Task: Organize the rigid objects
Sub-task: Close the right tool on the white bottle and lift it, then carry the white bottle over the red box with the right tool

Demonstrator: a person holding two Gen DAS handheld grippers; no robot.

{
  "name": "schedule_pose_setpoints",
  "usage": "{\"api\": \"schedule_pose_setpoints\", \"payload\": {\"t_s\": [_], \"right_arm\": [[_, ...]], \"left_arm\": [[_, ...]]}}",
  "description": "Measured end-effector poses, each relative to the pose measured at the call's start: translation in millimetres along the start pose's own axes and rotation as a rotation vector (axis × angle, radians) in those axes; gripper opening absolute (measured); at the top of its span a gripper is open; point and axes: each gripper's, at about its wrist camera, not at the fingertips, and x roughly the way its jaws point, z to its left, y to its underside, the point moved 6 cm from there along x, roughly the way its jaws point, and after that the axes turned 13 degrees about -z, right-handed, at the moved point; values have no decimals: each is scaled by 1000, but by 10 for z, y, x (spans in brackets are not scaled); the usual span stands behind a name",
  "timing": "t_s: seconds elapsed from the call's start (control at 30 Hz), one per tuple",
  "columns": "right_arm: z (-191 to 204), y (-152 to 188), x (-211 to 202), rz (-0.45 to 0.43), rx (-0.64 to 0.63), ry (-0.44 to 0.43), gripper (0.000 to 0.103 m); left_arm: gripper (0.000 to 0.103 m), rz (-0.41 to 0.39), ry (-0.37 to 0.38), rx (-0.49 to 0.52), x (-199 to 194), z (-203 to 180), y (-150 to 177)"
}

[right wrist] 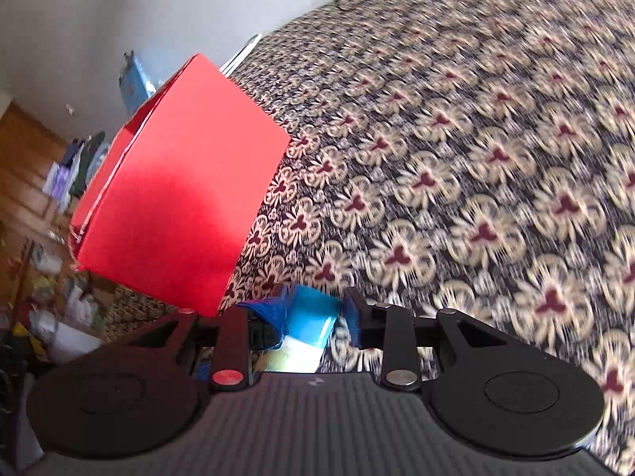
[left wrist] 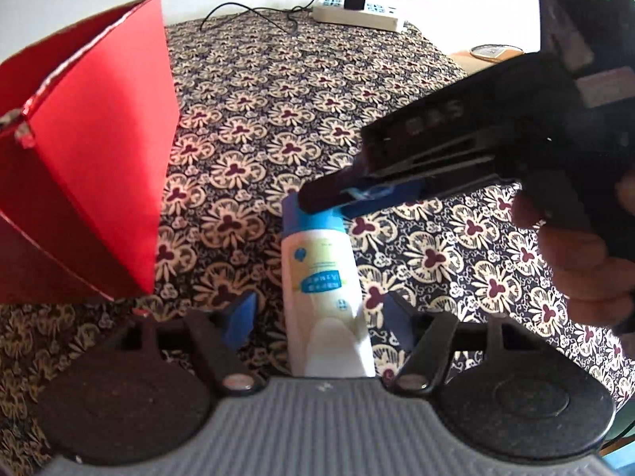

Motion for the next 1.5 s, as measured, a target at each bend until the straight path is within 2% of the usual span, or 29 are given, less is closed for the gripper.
{"api": "schedule_pose_setpoints", "payload": {"t_s": [0.07, 0.23, 0.33, 0.4, 0.47, 0.57, 0.8, 0.93, 1.03, 1.13, 1.23, 1.37, 1.5], "right_arm": [[-29, 71, -65, 19, 39, -11, 16], [-5, 225, -142, 31, 42, -18, 15], [21, 279, -125, 37, 74, -40, 16], [61, 315, -96, 22, 82, -43, 16], [89, 316, -84, 7, 67, -41, 16], [105, 318, -62, 2, 83, -47, 16], [44, 318, -66, 34, 119, -74, 16], [39, 340, -55, 37, 140, -84, 16], [80, 370, -44, 52, 159, -99, 16], [126, 423, -31, 91, 184, -125, 16], [158, 455, -59, 86, 178, -121, 14], [107, 484, -116, 93, 251, -118, 12], [123, 444, -262, 70, 244, -122, 9]], "left_arm": [[69, 1, -4, 17, -16, -36, 15], [69, 2, -21, 57, -21, -99, 35], [62, -3, -15, 59, -7, -115, 20], [61, -3, -21, 55, -14, -113, 12], [50, -8, -24, 41, -24, -81, 5], [43, -10, -13, 3, -54, -17, -9], [40, -14, 57, -158, -114, 222, -42], [39, -13, 65, -182, -139, 242, -38], [39, -11, 101, -215, -188, 254, -46], [39, -18, 105, -198, -247, 234, -59], [39, -11, 112, -198, -261, 231, -33], [39, -8, 110, -202, -289, 239, -21], [39, -39, 136, -190, -408, 211, -109]]}}
